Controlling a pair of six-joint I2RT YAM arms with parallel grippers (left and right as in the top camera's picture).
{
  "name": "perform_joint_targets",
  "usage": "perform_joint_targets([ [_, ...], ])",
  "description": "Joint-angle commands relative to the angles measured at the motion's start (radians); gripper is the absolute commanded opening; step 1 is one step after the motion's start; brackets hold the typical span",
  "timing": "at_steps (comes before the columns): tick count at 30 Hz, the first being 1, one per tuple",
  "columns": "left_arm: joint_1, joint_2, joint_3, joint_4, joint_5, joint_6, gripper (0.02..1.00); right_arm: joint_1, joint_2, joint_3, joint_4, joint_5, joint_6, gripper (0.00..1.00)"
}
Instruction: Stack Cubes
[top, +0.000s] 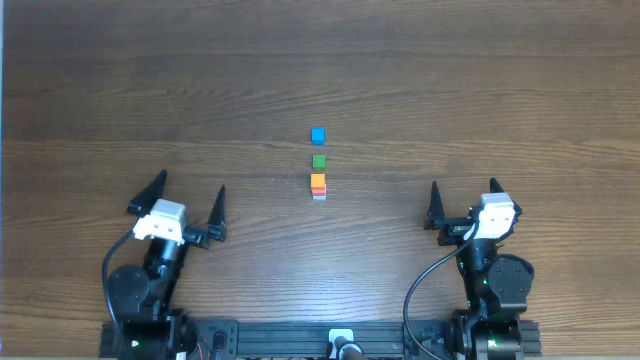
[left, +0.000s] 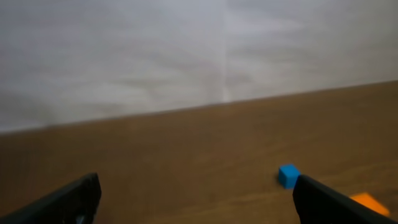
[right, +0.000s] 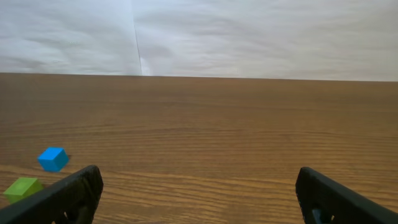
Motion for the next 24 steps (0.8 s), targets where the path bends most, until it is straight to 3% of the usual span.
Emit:
perform_joint_targets([
  [1, 0.003, -0.008, -0.003, -0.093, 0.003, -0.067, 1.0, 0.004, -0.009, -0.005, -0.003, -0.008, 0.0, 0.993],
  [24, 0.003, -0.007, -0.003, -0.09, -0.012, -0.123, 1.0, 0.004, -0.009, -0.005, -0.003, -0.008, 0.0, 0.993],
])
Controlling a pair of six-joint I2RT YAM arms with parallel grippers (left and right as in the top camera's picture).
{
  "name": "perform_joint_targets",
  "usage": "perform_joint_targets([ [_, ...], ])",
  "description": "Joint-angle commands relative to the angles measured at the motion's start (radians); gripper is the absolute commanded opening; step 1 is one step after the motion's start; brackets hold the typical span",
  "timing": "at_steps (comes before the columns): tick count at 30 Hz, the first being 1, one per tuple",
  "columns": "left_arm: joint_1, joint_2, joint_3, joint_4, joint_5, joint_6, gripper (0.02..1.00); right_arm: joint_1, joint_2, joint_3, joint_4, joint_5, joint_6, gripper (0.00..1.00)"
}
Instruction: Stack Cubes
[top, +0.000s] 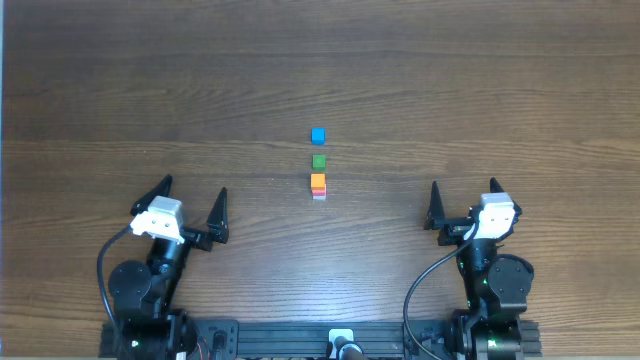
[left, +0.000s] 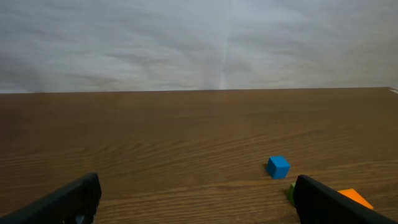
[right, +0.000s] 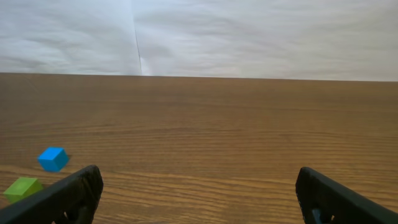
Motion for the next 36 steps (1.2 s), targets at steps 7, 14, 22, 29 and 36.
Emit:
perform_joint_targets([
  [7, 0.003, -0.005, -0.004, -0.005, -0.008, -0.014, 0.998, 0.004, -0.009, -0.005, -0.003, -0.008, 0.0, 0.991],
  [14, 0.003, -0.005, -0.004, -0.005, -0.008, -0.014, 1.0, 0.004, -0.009, -0.005, 0.032, -0.034, 0.0, 0.993],
  [22, 0.003, -0.005, -0.004, -0.005, -0.008, -0.014, 1.0, 0.004, -0.009, -0.005, 0.269, -0.22, 0.085, 0.993],
  [29, 0.003, -0.005, -0.004, -0.005, -0.008, -0.014, 1.0, 0.004, 0.001, 0.107, 0.246, -0.292, 0.191, 0.993],
  [36, 0.003, -0.005, -0.004, -0.005, -0.008, -0.014, 1.0, 0.01, 0.208, 0.505, -0.094, -0.312, 0.082, 0.993],
])
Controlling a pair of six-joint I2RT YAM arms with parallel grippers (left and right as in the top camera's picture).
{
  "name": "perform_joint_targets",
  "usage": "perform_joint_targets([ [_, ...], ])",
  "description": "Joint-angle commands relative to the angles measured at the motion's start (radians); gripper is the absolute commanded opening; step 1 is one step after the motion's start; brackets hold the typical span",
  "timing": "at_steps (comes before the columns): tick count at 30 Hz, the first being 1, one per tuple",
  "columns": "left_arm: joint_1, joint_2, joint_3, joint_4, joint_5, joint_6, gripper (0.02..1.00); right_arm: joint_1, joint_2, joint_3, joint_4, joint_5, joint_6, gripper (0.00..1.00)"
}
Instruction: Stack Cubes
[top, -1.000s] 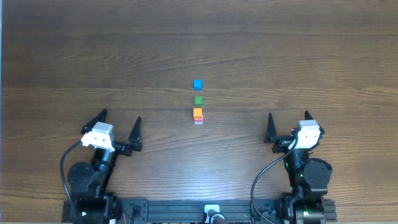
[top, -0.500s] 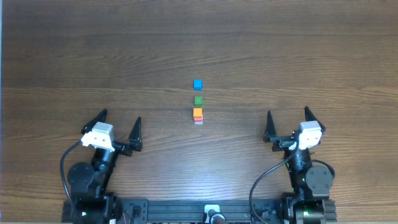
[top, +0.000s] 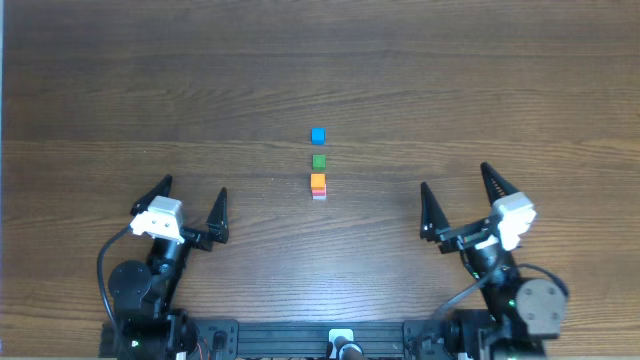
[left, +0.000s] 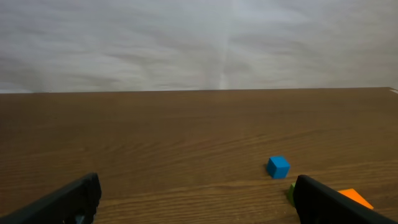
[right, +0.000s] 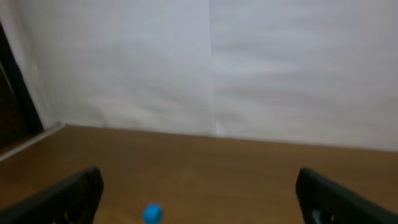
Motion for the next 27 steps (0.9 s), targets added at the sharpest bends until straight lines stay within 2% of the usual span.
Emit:
perform_joint_targets([
  [1, 0.003, -0.005, -0.004, -0.004, -0.007, -0.014, 1.0, 0.013, 0.198, 0.315, -0.153, -0.035, -0.075, 0.993],
  [9, 0.003, -0.005, -0.004, -0.004, -0.007, -0.014, 1.0, 0.063, 0.626, 0.753, -0.449, -0.039, -0.097, 0.991],
  [16, 0.003, -0.005, -0.004, -0.004, -0.007, -0.014, 0.998, 0.218, 1.009, 1.006, -0.592, 0.023, -0.06, 0.993],
  [20, 0.003, -0.005, -0.004, -0.004, -0.007, -0.014, 1.0, 0.315, 1.181, 1.069, -0.618, 0.085, -0.02, 0.993],
  [23, 0.003, -0.005, -0.004, -0.004, -0.007, -0.014, 0.998, 0.412, 1.344, 1.104, -0.619, 0.17, 0.039, 0.991],
  [27, 0.003, -0.005, -0.004, -0.004, -0.007, -0.014, 1.0, 0.486, 1.483, 1.141, -0.624, 0.219, 0.091, 0.993],
])
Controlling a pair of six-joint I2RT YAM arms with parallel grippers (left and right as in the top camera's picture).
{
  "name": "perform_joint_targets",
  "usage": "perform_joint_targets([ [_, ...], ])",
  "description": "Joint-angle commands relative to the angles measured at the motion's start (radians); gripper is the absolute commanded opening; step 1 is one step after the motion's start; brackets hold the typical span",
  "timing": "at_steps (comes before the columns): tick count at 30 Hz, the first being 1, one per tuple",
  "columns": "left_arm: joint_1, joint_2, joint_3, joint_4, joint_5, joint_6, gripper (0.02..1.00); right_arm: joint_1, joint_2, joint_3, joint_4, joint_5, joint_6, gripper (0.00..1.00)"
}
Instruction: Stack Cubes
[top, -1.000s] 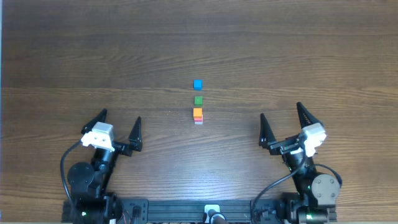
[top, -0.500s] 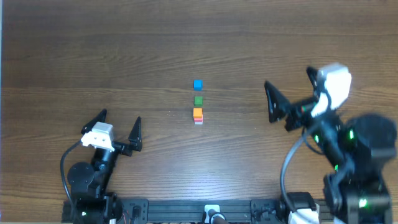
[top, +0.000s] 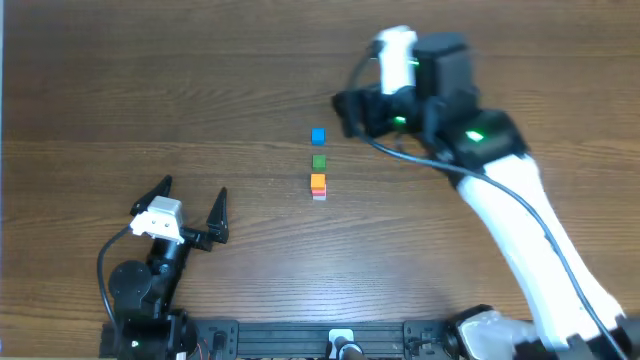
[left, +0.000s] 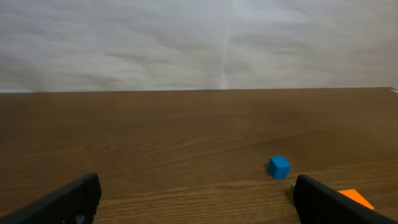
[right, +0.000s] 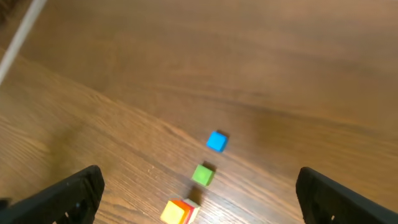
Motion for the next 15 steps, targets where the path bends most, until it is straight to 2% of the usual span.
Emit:
perform_joint_targets([
  [1, 0.003, -0.005, -0.004, -0.004, -0.004, -0.014, 1.0, 0.1, 0.172, 0.068, -0.013, 0.108, 0.092, 0.991],
  [8, 0.003, -0.005, -0.004, -0.004, -0.004, -0.014, 1.0, 0.195, 0.377, 0.213, -0.129, 0.211, 0.158, 0.993],
  [15, 0.003, -0.005, -0.004, -0.004, -0.004, -0.014, 0.998, 0.199, 0.524, 0.279, -0.223, 0.219, 0.253, 0.993],
])
